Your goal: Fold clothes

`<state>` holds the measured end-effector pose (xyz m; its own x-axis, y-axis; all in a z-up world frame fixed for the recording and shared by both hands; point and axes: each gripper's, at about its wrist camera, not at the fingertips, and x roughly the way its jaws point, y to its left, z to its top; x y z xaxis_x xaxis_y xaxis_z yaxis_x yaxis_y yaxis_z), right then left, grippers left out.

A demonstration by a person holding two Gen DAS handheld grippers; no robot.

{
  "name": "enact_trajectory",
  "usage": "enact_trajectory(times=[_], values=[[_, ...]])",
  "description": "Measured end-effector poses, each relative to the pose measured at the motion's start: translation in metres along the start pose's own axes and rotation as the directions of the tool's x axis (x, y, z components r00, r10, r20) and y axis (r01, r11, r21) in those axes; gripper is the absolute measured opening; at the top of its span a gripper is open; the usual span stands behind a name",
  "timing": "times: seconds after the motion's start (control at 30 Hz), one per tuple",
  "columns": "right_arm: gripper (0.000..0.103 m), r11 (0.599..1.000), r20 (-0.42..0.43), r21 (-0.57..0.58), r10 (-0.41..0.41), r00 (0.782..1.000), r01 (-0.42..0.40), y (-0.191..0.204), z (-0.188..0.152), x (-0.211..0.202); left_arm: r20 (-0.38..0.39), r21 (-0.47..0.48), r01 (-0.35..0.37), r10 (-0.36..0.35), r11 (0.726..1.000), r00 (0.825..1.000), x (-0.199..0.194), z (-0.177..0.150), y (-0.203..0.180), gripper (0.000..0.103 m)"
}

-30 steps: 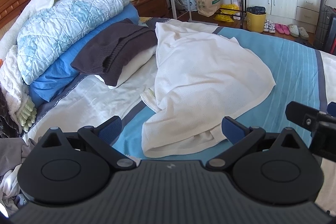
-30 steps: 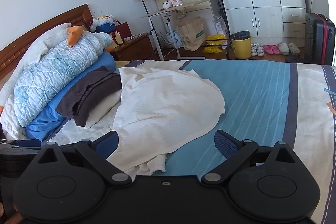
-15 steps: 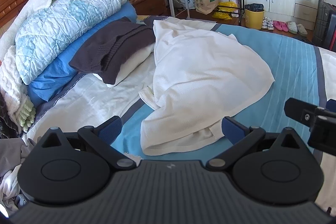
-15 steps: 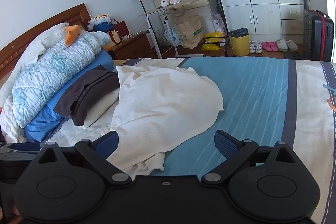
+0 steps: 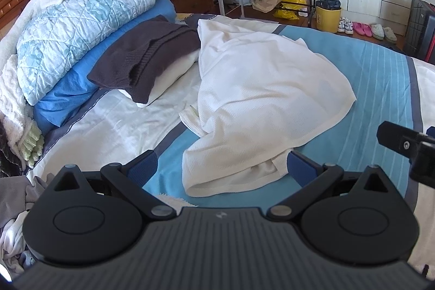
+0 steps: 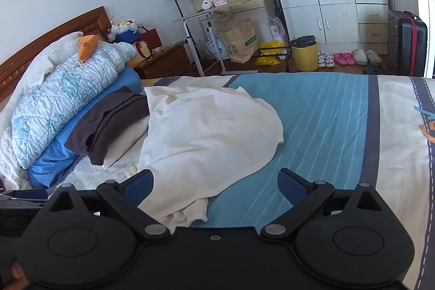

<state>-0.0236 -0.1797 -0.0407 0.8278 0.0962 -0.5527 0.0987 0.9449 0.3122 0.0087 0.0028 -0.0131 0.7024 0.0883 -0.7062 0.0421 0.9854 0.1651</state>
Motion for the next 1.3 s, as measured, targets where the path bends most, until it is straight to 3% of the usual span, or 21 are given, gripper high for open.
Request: enact_trajectory(times=[0.67, 0.8, 1.0, 1.1, 1.2, 1.3], values=[[0.1, 1.0, -0.001, 0.01, -0.001, 1.0, 0.001, -0.004, -0.003, 0.004, -0.03, 0.012, 0.011, -0.011, 1.0, 0.999, 0.015, -0.005, -0.009, 0.103], [0.1, 1.0, 0.002, 0.025, 0.004, 1.0, -0.004, -0.009, -0.004, 0.007, -0.112, 0.006, 0.009, -0.008, 1.0, 0.994, 0.043, -0.013, -0.01, 0.103], [0.1, 0.997, -0.006, 0.072, 0.02, 1.0, -0.02, -0.021, -0.007, 0.018, -0.056, 0.048, -0.04, 0.042, 0.998, 0.998, 0.062, -0.015, -0.011, 0.103], [0.1, 0.99, 0.06, 0.127, 0.051, 0.997, -0.058, -0.03, -0.008, 0.018, -0.064, 0.03, 0.046, -0.044, 0.999, 0.997, 0.073, -0.01, -0.007, 0.103], [0.1, 0.974, 0.116, 0.203, 0.083, 0.99, -0.105, -0.04, -0.008, 0.019, -0.109, -0.025, 0.129, -0.131, 0.991, 0.985, 0.093, 0.0, -0.006, 0.099], [0.1, 0.964, 0.072, 0.258, 0.055, 0.996, -0.072, -0.053, -0.011, 0.031, -0.13, -0.075, 0.169, -0.178, 0.983, 0.976, 0.108, 0.021, -0.011, 0.093]])
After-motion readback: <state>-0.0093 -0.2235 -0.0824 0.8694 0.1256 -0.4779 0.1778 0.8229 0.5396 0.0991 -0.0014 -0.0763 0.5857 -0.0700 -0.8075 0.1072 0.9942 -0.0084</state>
